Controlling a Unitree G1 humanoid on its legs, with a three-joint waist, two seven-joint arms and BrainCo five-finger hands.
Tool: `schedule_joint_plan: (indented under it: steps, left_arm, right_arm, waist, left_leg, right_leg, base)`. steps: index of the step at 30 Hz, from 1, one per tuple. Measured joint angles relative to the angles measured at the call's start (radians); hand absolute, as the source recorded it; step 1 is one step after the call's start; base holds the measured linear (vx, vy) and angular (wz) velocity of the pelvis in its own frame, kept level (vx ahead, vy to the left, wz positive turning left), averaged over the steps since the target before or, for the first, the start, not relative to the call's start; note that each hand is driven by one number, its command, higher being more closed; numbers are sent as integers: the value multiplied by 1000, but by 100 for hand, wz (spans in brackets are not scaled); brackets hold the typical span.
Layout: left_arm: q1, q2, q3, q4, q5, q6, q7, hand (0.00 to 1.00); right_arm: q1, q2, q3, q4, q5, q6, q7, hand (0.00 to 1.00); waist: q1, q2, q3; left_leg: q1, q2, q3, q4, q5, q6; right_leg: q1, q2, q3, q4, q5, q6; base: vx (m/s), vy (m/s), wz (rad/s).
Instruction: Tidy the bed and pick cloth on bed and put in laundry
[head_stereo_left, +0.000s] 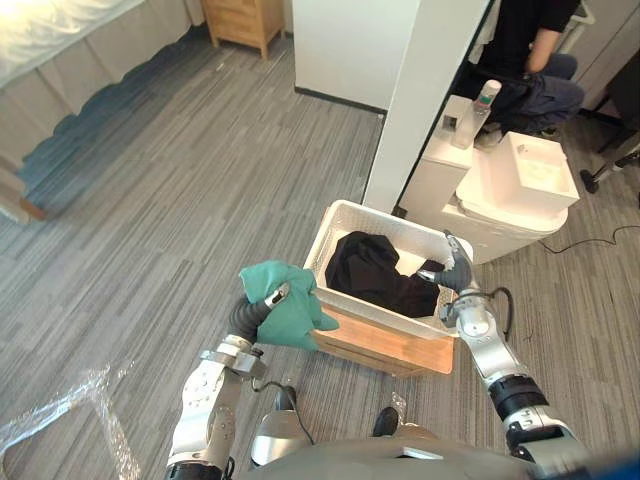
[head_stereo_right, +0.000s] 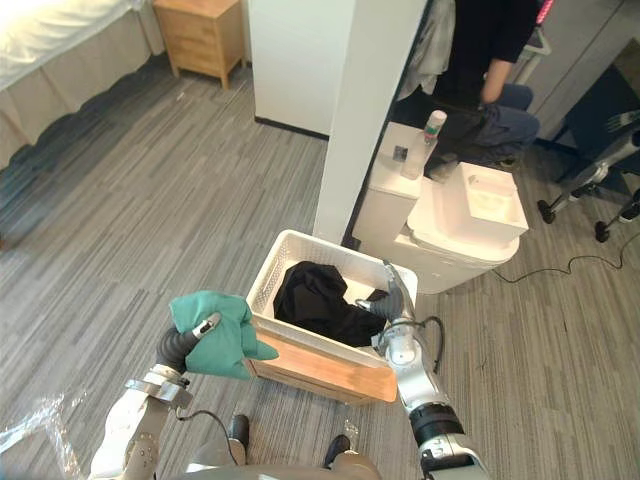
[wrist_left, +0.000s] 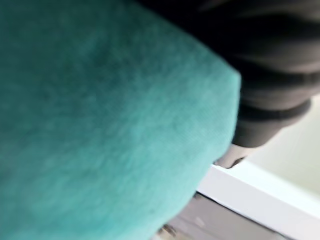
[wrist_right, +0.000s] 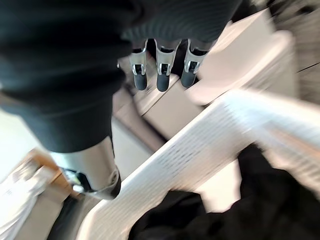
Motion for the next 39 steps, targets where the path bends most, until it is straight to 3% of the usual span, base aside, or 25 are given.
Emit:
schedule_joint_plan:
  steps: [4,7,9,13,20,25,29,35,39]
  left_arm:
    - [-76,-1,-6,-56,-18,-68,17,100]
    - [-154,9,-5,-58,43,-129,77,100]
    - [-195,30,-4,-46,67,-142,98,100]
    - [-327,106,7,107,133,-124,162,100]
    - [-449,195,2,403,262,-28,256,100]
    - [-514,246,-87,568,538,-23,387,100]
    - [-683,297,-124,717,648,-17,445,100]
    - [-921,299,-198,848,652,-17,523,100]
    - [-989,269,-224,878,684,-17,558,100]
  right_arm:
    - [108,-7,-98,0,27,3,13,0]
    - [196,-7,-145,6,83,-1,31,0]
    - [242,-3,-166,21,114,-13,40,0]
    - [351,2,-233,67,163,-60,62,0]
    - [446,12,-319,182,195,-136,150,0]
    - [476,40,-333,219,209,-184,194,0]
    - [406,49,-324,229,242,-211,211,0]
    - [256,37,-260,232,347,-262,202,0]
    - [228,32,-192,160,365,-288,186,0]
  waist:
    - [-45,18,-42]
    - [-87,41,-59]
    - [-113,55,-67]
    - [-164,75,-85]
    - [-224,69,-87]
    - [-242,77,-83]
    - [-266,78,5]
    - [-293,75,196]
    - [-292,76,276]
  left_leg:
    - [26,11,31,0,-10,-9]
    - [51,19,70,0,-17,-14]
    - [67,24,92,0,-21,-17]
    - [86,30,142,0,-27,-17]
    - [98,37,215,0,-41,-24]
    - [59,41,248,0,-55,-25]
    - [-40,25,273,6,-36,-16]
    - [-133,24,304,35,-32,-11]
    - [-189,31,353,81,-40,-12]
  right_leg:
    - [4,12,46,0,2,-2]
    - [6,22,100,0,4,-6]
    - [5,30,128,0,7,-12]
    - [-5,41,171,-9,13,-27]
    - [-22,54,228,-36,24,-22]
    - [-81,56,260,-48,24,-22]
    - [-201,46,303,-30,74,-26]
    - [-316,44,342,9,97,-32]
    - [-393,39,385,56,97,-32]
  base:
    - [49,-2,-30]
    - [5,-2,-35]
    - [-39,-4,-45]
    - [-54,0,-37]
    - [-29,9,-28]
    - [38,26,-26]
    - [66,19,-20]
    - [59,21,-17]
    - [36,5,-23]
